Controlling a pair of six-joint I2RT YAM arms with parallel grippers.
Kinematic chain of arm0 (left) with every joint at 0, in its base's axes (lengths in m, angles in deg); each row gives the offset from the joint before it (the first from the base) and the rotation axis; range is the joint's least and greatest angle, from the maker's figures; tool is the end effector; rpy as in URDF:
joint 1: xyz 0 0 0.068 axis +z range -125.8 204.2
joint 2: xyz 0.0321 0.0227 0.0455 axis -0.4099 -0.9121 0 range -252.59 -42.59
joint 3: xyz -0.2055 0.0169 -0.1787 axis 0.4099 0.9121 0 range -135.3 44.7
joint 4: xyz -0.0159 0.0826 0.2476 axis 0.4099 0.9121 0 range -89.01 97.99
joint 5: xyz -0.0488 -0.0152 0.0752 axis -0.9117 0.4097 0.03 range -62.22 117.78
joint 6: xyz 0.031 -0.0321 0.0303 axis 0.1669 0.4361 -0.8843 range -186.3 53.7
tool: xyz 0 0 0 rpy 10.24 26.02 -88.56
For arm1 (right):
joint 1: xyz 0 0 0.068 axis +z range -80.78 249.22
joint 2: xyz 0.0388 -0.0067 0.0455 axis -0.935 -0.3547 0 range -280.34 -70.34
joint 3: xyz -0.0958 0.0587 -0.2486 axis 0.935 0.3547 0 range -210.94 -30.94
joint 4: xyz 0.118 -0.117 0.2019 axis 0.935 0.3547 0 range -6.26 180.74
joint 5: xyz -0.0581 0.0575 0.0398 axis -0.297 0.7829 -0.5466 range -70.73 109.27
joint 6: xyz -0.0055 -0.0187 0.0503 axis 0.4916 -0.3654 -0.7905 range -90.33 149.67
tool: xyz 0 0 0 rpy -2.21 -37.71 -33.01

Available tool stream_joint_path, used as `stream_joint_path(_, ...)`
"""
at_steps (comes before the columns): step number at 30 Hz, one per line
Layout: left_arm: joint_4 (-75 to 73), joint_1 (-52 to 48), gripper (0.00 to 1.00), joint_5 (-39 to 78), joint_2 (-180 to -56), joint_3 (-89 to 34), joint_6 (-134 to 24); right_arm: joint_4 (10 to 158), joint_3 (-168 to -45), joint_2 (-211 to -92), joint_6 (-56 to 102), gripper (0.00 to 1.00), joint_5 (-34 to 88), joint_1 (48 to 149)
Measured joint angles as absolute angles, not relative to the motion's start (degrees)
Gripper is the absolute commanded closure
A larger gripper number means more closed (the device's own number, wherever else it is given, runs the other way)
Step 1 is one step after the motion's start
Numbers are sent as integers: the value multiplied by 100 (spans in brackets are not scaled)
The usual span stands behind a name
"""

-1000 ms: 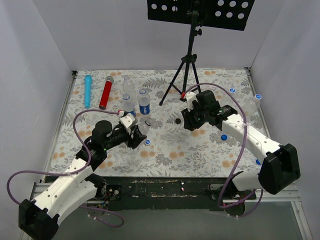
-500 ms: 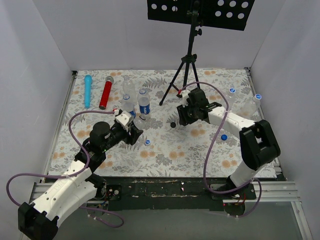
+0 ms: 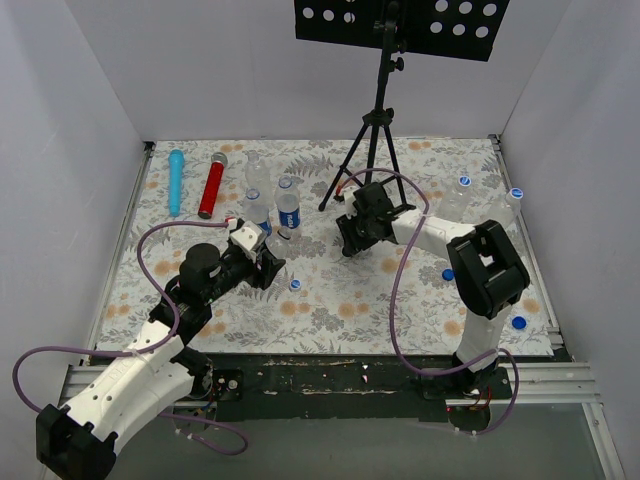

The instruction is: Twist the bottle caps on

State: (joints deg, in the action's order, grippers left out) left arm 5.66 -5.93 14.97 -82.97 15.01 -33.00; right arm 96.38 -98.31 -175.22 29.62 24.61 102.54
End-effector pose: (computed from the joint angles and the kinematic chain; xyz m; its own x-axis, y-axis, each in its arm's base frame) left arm 0.1479 -0.0950 0.2693 -0.5618 -0.2931 -0.7736 0.4379 0.6881 -0.5786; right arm 0.3232 0.2164 0.1830 -0.6422 -0.4209 -0.6406 -0.5960 0.7997 0.0721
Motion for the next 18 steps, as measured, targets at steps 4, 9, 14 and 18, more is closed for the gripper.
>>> stream_joint_path(4,568,-593,99,1497,-8297,1501,-3300,9693,-9914,-17651,3034,47,2350,10375)
stream_joint_path(9,568,-593,99,1497,-8297,1501,-3300,9730,-10122,-17668,3141,45,2184,10497)
stream_joint_path(14,568,-593,99,1494,-8297,1501,-3300,9795,-10334,-17738,3170,48,2044,10576)
stream_joint_path(18,568,-593,99,1494,-8297,1501,-3300,9913,-10465,-17893,3218,52,1889,10643)
